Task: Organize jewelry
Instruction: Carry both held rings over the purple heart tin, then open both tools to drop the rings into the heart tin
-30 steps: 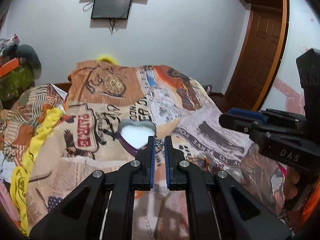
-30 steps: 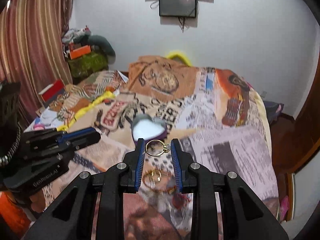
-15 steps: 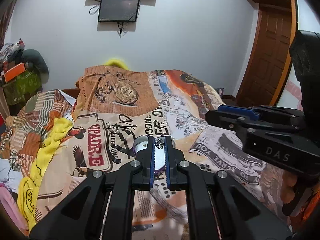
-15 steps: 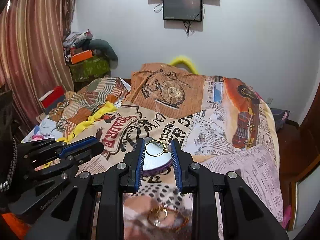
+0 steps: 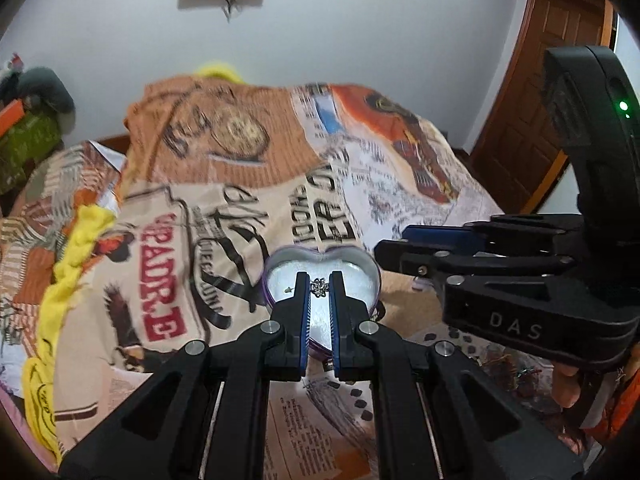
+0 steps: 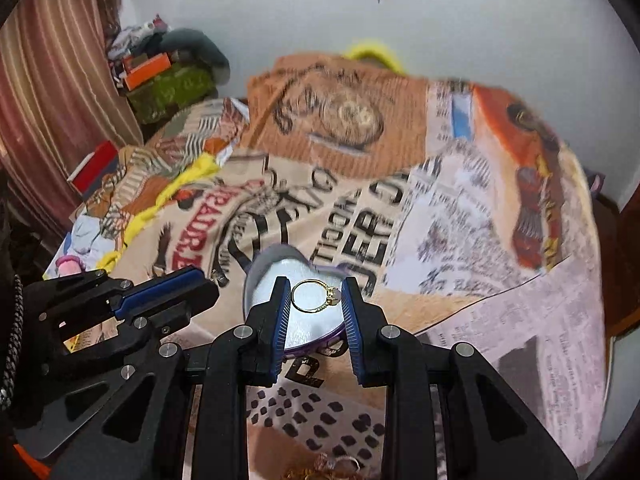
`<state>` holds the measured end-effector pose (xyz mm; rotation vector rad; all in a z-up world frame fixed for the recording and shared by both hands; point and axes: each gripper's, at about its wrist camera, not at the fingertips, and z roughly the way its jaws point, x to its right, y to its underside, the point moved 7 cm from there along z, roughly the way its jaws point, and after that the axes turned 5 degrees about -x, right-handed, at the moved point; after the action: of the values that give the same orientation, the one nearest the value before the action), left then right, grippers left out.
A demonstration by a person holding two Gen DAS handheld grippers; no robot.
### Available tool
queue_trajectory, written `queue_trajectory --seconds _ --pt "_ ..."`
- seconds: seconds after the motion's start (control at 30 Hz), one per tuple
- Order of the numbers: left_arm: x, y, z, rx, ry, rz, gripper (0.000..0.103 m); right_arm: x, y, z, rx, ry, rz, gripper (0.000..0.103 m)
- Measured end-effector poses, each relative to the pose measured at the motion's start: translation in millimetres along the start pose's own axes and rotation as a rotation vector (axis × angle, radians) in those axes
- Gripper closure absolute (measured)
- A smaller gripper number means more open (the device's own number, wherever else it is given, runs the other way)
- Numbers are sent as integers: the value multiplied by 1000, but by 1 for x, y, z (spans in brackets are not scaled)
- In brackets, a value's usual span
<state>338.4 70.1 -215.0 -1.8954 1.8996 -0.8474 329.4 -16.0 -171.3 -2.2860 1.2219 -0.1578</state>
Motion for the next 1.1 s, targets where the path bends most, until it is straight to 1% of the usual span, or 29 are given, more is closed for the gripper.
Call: queue_trajectory --seconds 0.13,0.27,0.43,0.67,0.73,0.87,0.93,1.0,1.1 --pt "-3 3 20 -54 16 3 96 4 4 19 -67 -30 26 79" --pt "-6 5 30 -82 39 -6 96 8 3 31 -111 -73 54 79" --pt "-6 8 35 -100 65 -13 96 12 3 39 -139 -80 65 79" --pt "-6 9 33 -111 75 -23 95 10 4 40 -169 -84 59 78" --pt "-6 9 27 -104 69 -26 94 9 5 37 -167 -82 60 74" --pt "-8 6 9 -78 49 -26 91 10 5 22 -129 -53 59 74" --pt "-8 5 0 -64 37 -26 81 10 5 13 -111 -48 60 74" --pt "-8 4 -10 -48 26 -24 75 9 5 2 -93 -39 56 74" --pt "-5 4 -26 -30 14 -16 73 8 6 -17 -58 -13 44 74"
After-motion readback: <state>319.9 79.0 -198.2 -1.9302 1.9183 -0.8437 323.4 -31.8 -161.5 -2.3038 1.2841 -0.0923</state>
